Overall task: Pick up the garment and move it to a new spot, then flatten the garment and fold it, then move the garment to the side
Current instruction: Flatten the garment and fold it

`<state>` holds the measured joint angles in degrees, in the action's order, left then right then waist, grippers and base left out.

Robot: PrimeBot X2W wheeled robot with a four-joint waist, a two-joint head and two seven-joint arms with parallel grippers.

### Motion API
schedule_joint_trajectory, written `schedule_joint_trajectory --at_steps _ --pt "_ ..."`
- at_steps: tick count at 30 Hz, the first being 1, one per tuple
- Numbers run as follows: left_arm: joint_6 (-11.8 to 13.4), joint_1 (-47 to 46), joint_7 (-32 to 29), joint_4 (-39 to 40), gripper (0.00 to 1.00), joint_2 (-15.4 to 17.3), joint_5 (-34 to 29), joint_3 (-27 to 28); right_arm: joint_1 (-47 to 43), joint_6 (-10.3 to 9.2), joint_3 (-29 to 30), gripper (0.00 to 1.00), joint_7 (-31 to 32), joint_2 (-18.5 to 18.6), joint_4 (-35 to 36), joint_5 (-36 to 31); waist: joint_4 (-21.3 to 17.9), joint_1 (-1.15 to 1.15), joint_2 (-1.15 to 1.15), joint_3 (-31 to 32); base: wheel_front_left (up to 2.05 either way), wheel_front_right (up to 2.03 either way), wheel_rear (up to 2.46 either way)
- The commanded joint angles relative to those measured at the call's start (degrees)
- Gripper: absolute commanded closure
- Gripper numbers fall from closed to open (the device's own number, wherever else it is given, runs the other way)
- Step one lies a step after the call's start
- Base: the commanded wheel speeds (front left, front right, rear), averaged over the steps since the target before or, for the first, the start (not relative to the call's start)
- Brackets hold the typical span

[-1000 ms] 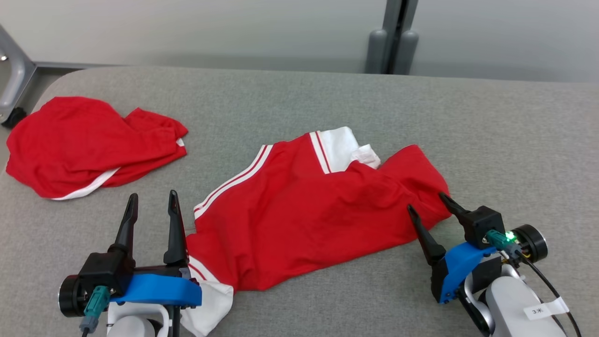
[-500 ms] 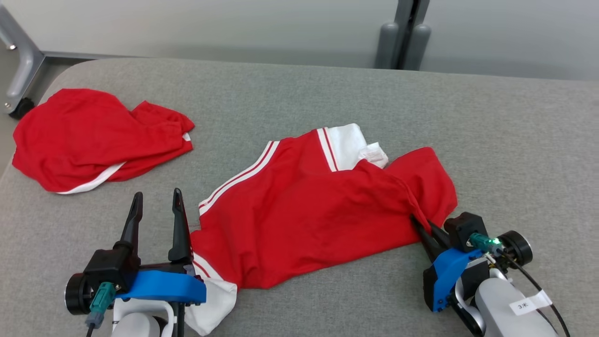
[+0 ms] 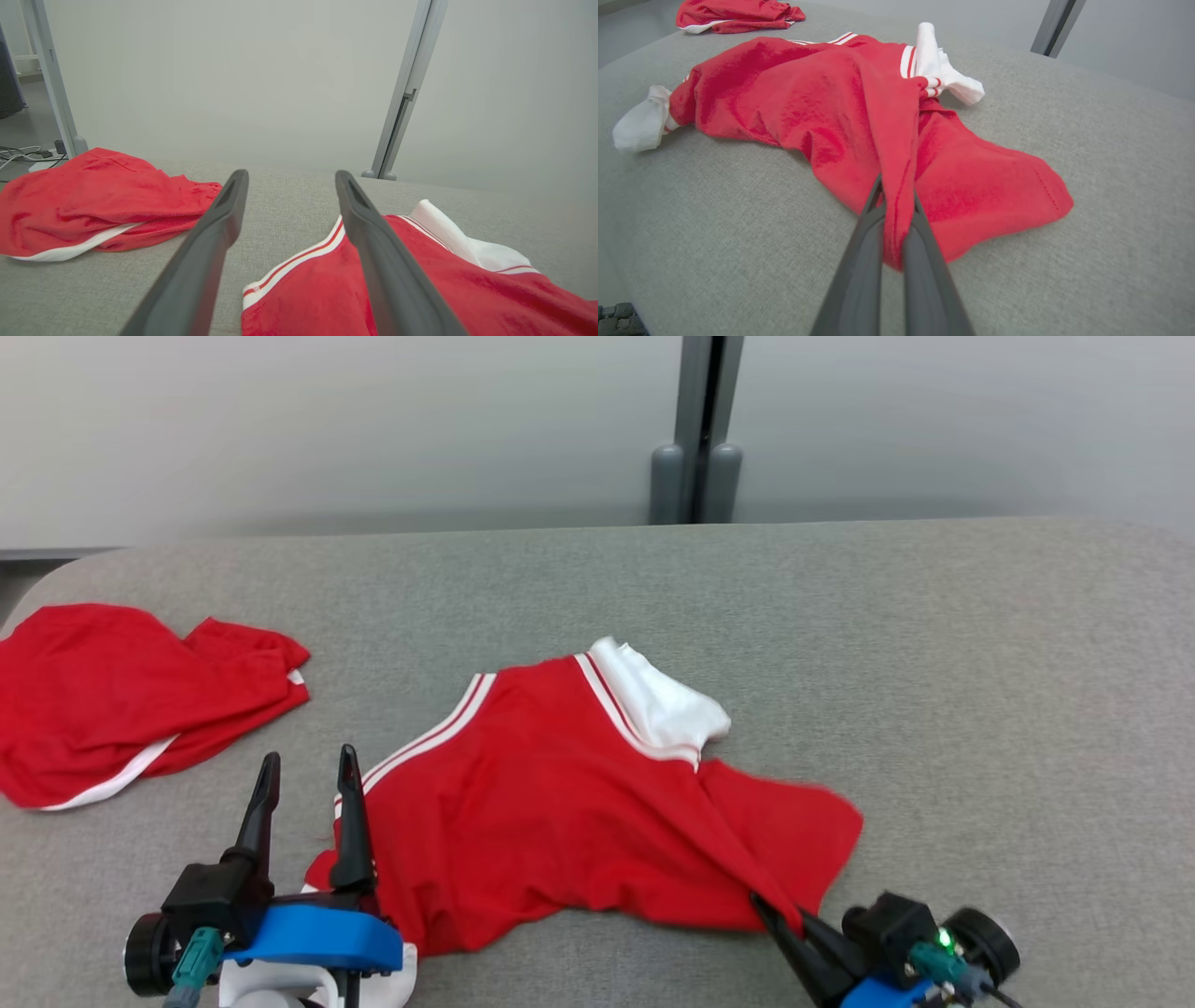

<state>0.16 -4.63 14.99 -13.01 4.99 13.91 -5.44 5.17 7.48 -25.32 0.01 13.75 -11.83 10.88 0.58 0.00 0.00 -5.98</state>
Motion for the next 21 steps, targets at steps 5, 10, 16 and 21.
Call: schedule_joint_trajectory --at_steps 5,10,16,21 --pt "-0.4 1.2 0.3 0.1 0.0 -0.1 -0.4 1.3 -8.8 0.02 2.6 1.0 6.0 0.9 13.4 -0.2 -2.6 0.0 0.0 1.4 0.0 0.0 0.0" --pt "-0.7 1.9 0.3 0.5 0.0 -0.1 -0.9 2.1 -15.6 0.02 5.0 1.0 11.6 0.8 24.8 -0.6 -4.0 0.0 0.0 1.6 0.0 0.0 0.0" --pt "-1.0 1.4 0.3 0.6 0.0 -0.3 -1.4 2.3 -18.5 0.02 6.7 1.0 13.7 0.1 29.0 -0.9 -4.6 0.0 0.0 1.7 0.0 0.0 0.0" --pt "-1.3 1.5 0.3 0.2 0.0 -0.5 -1.6 2.4 -18.3 0.02 7.7 1.0 13.3 -0.4 28.2 -0.9 -4.3 0.0 0.0 2.4 0.0 0.0 0.0"
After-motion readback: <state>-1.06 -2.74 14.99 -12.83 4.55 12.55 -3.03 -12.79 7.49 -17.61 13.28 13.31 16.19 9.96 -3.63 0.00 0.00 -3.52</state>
